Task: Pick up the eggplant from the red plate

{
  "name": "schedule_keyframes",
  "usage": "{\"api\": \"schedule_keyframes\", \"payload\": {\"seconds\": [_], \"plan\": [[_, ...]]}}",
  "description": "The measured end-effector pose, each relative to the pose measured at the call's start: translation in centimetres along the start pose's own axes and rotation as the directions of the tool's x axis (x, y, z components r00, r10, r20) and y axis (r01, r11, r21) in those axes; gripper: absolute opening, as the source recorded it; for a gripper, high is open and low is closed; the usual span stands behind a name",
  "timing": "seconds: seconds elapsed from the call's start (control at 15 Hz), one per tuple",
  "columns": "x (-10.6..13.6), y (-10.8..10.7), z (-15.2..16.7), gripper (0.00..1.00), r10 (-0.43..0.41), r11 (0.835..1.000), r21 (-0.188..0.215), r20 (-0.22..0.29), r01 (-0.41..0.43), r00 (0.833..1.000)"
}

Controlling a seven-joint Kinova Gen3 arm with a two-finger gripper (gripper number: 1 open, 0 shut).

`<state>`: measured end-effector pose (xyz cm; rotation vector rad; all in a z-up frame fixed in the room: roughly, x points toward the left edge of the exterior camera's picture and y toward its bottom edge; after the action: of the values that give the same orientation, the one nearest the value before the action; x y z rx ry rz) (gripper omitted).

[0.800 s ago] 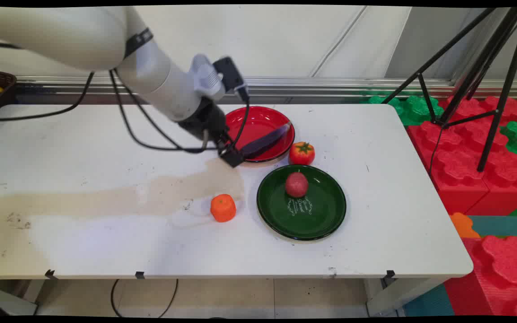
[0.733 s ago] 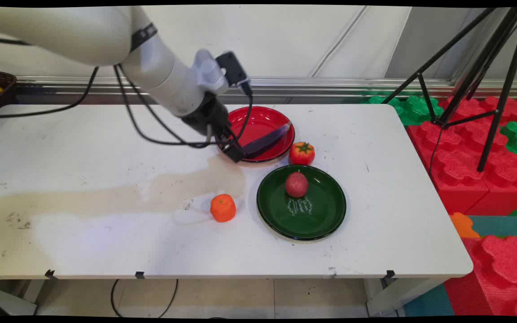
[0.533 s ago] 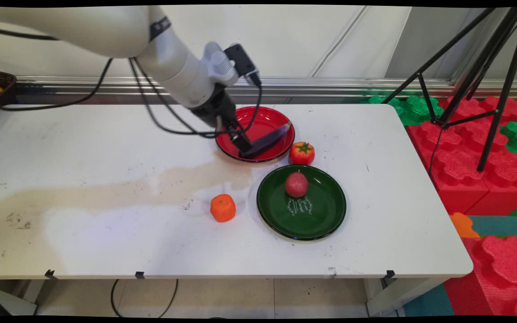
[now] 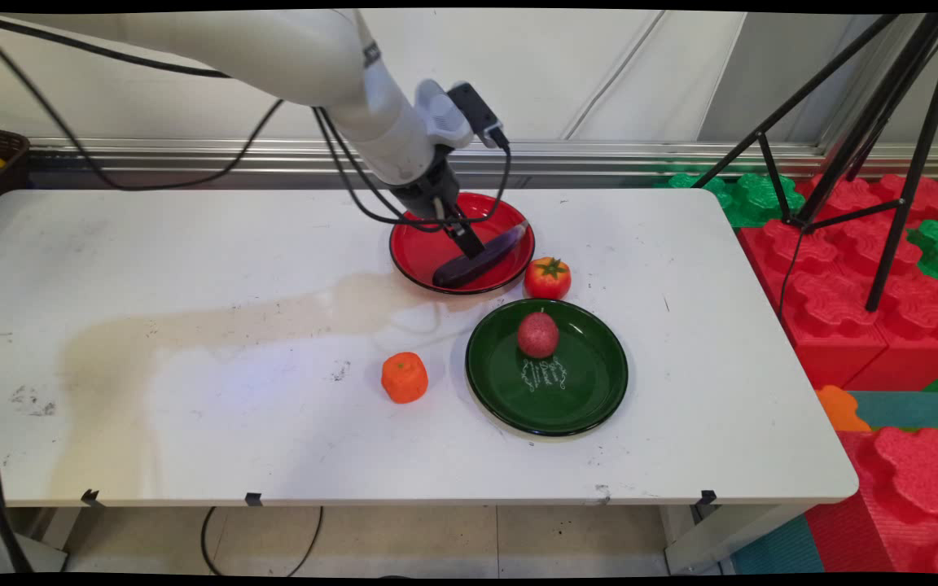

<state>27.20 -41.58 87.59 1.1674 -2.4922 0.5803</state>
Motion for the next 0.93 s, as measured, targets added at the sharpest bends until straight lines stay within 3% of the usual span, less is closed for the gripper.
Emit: {"api": "schedule_keyframes", "payload": {"seconds": [0.33,0.93], "plan": [[1.2,-0.9,5.1,1.0,-0.019,1.0,-0.017,0.038,0.02,0.999],[1.8,-1.5,10.7,1.0,-0.069,0.996,-0.051,0.064,0.072,0.996]]}}
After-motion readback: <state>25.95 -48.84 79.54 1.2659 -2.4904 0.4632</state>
